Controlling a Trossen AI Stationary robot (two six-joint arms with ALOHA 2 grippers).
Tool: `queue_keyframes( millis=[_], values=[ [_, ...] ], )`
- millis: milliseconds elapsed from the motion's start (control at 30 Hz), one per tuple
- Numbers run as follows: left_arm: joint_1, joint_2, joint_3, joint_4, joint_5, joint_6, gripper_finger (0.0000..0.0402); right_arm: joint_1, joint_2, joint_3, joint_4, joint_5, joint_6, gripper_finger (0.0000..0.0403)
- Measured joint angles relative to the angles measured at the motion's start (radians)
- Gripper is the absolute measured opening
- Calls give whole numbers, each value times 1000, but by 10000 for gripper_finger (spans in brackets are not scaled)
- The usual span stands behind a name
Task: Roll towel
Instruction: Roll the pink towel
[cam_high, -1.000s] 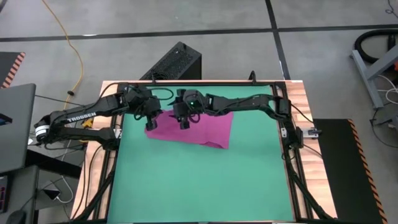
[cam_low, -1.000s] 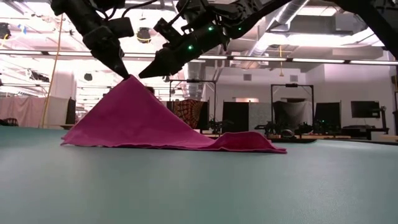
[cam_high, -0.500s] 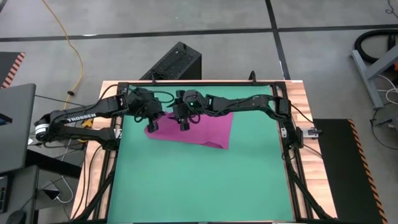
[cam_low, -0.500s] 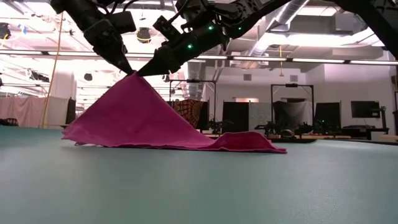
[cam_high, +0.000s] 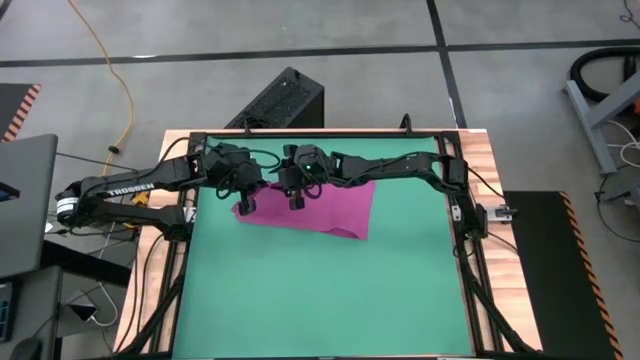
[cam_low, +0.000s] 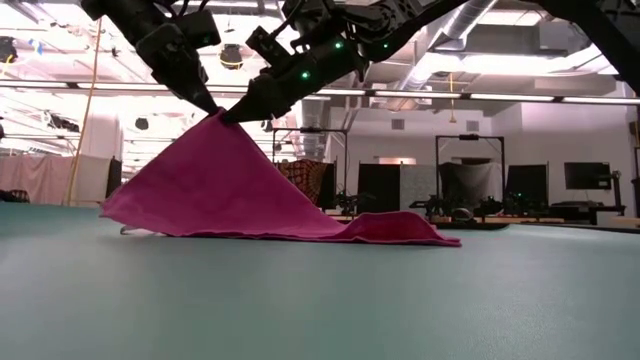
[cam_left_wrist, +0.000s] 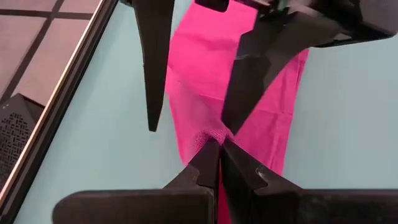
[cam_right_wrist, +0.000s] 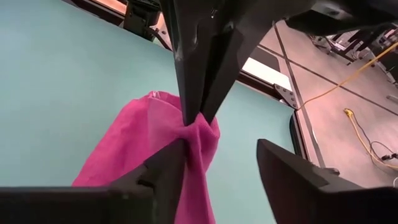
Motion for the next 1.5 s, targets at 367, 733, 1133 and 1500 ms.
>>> queue_keyframes(
  millis=[367,733,1133,1500],
  values=[
    [0,0,0,6,0,-7,0,0,0,0,-7,0,-3,42],
    [-9,-29,0,-119,-162,-15,15,-6,-1,0,-7,120,18,6],
    [-150,-88,-27,-178,-327,-251,31,-51,-1,0,8,127,95,1],
    [-223,-117,-289,50,-416,-372,115,-51,-2,0,-25,126,87,1]
  ],
)
